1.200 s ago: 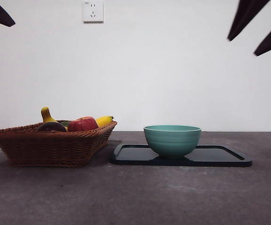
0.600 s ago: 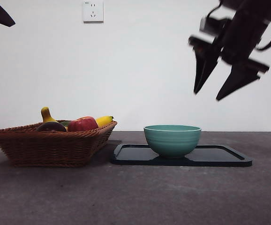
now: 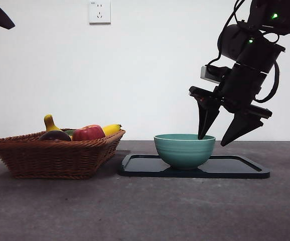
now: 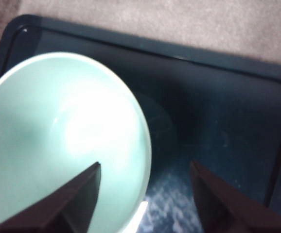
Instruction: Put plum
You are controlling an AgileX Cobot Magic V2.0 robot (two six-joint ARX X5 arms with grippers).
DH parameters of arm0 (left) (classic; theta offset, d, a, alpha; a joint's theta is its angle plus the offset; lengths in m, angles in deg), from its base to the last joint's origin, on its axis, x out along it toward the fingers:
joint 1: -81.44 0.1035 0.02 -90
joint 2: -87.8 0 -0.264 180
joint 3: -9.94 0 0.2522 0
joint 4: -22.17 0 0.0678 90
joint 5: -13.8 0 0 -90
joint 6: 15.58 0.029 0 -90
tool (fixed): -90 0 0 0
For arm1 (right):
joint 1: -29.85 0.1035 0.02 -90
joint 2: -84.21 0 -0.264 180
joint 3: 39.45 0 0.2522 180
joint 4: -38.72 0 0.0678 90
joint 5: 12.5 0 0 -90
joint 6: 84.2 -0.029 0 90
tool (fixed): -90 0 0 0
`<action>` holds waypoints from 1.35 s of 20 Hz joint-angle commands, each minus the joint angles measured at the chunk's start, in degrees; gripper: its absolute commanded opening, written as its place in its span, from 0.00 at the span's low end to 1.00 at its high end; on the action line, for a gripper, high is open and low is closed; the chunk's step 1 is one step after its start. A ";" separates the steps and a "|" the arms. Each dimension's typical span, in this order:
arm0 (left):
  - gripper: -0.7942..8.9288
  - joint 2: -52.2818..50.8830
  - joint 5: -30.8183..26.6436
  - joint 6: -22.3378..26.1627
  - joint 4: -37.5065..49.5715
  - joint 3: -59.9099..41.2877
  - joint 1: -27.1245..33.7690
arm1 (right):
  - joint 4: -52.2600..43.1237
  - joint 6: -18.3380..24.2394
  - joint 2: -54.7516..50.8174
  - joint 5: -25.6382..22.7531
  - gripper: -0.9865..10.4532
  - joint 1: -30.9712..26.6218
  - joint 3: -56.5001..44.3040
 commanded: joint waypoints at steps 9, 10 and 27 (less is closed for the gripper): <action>0.47 0.39 0.33 0.70 -0.63 0.57 -0.33 | -3.82 0.22 3.10 0.02 0.09 0.61 1.22; 0.47 0.39 0.33 0.70 -0.83 0.57 -0.33 | -3.91 0.22 3.10 0.00 0.09 0.61 1.22; 0.47 0.39 0.33 1.81 -3.04 0.57 -0.33 | 7.76 1.03 -23.50 1.73 0.09 0.85 1.31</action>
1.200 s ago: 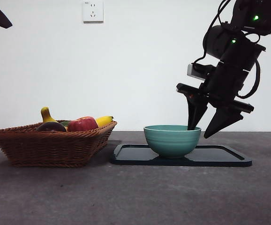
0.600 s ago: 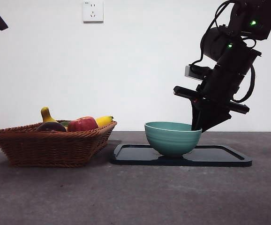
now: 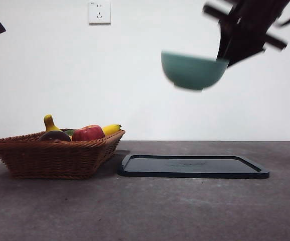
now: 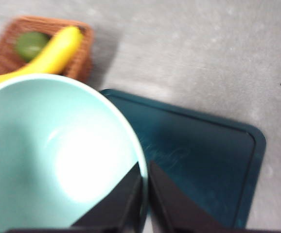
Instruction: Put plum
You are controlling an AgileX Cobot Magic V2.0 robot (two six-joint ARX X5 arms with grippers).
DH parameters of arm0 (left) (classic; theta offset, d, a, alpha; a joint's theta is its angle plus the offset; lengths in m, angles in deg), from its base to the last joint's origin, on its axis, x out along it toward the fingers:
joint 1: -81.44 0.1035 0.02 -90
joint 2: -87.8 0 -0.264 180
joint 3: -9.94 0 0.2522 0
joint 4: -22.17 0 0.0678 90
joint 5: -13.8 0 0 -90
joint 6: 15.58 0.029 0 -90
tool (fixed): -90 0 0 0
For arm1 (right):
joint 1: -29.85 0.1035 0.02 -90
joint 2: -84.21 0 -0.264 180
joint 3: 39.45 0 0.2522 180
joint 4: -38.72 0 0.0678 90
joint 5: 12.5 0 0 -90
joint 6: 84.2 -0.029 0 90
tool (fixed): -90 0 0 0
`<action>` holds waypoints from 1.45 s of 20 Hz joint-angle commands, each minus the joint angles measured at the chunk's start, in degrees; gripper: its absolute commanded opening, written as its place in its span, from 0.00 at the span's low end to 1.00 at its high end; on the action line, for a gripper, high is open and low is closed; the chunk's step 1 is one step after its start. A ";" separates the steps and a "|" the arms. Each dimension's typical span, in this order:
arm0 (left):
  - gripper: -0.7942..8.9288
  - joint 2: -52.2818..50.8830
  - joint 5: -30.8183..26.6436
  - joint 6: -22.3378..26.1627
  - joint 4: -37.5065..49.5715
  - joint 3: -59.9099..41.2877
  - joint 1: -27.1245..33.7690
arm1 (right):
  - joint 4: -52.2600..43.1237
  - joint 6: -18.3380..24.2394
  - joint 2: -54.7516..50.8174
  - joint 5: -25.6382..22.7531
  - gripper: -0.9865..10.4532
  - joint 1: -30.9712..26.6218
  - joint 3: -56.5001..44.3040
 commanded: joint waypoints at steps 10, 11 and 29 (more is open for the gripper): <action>0.47 0.39 0.33 1.18 0.24 0.57 -0.33 | 9.09 4.00 -12.11 -1.70 0.09 8.52 -8.02; 0.47 0.39 0.33 1.18 0.24 0.57 -0.33 | 7.82 3.98 -12.13 -1.68 0.09 9.31 -10.10; 0.47 0.39 0.33 1.14 0.15 0.57 -0.33 | -10.75 0.17 -4.74 -2.78 0.09 14.16 -29.83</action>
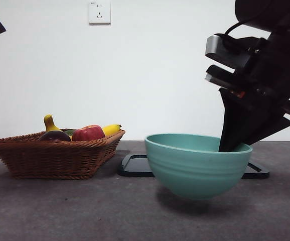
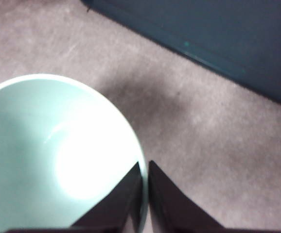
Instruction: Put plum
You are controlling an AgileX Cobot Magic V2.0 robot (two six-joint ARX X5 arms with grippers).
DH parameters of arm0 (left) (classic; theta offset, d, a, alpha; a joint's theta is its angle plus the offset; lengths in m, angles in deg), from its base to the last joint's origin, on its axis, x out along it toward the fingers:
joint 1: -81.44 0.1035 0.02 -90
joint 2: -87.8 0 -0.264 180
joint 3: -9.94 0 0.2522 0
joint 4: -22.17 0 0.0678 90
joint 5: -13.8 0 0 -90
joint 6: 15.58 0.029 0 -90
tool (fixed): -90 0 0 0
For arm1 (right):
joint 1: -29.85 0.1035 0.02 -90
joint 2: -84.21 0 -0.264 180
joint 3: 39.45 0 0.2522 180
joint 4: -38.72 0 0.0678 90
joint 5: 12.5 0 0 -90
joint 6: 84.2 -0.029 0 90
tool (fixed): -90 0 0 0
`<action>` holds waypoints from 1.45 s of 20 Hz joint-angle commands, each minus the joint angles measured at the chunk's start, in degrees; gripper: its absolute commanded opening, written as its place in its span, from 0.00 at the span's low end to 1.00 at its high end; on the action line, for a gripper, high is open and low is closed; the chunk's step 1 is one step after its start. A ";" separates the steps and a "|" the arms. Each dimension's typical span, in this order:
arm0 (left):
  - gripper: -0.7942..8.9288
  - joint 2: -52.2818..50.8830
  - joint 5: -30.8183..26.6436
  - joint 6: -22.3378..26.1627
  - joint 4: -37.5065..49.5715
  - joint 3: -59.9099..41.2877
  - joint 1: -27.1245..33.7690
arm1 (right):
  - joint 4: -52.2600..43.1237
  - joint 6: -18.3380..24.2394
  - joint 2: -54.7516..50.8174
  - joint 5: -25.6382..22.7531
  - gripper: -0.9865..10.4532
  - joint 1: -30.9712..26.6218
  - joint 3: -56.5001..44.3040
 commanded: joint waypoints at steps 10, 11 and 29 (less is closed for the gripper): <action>0.47 0.42 0.33 0.70 0.17 0.57 -0.33 | -1.55 -0.57 4.81 -0.11 0.10 2.32 0.35; 0.47 0.39 0.33 0.70 0.17 0.57 -0.33 | -1.55 -0.61 4.81 -0.15 0.13 2.49 0.35; 0.47 0.42 0.33 0.72 0.26 0.57 -0.33 | 18.45 0.11 -16.00 0.92 0.32 2.64 14.51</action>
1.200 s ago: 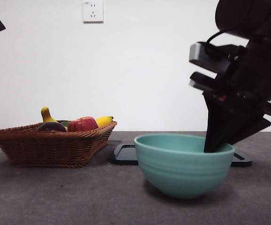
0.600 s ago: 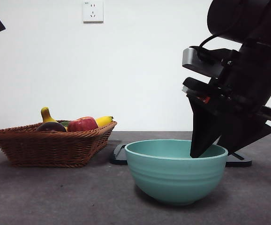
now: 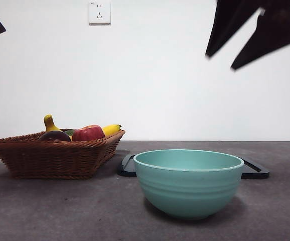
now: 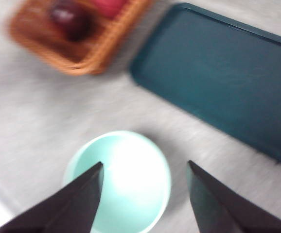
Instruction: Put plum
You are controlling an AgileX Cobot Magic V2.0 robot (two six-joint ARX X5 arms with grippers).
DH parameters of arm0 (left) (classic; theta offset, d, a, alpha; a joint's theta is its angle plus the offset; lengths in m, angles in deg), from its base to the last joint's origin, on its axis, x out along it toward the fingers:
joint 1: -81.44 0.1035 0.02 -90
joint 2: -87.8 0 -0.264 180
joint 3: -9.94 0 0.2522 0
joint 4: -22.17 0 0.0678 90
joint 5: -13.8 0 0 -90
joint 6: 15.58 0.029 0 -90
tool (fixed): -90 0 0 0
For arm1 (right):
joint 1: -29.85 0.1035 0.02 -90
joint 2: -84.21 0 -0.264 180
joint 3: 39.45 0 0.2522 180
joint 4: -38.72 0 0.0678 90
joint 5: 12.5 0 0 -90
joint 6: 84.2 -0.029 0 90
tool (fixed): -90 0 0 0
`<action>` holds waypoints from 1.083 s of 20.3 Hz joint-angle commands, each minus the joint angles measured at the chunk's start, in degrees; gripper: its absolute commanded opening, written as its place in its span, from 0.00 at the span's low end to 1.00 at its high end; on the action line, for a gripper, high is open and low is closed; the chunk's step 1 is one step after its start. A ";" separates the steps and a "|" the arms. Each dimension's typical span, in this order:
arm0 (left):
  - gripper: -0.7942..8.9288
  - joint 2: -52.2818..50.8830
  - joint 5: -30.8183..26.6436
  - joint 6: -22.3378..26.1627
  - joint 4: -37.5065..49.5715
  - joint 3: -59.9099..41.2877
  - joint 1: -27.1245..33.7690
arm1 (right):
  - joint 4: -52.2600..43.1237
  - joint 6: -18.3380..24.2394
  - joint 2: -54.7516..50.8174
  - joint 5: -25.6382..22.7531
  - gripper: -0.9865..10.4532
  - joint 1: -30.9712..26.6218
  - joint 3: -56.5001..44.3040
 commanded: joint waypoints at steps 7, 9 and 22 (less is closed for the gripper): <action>0.47 0.39 0.33 0.70 0.28 0.57 -0.33 | 14.32 0.87 -11.08 8.63 0.32 0.39 1.44; 0.47 0.39 0.33 0.70 0.28 0.57 -0.33 | 17.11 0.83 -12.57 8.63 0.32 0.59 1.40; 0.43 0.42 0.33 0.70 0.26 0.57 -0.33 | 18.80 0.90 -13.18 8.59 0.32 0.74 1.40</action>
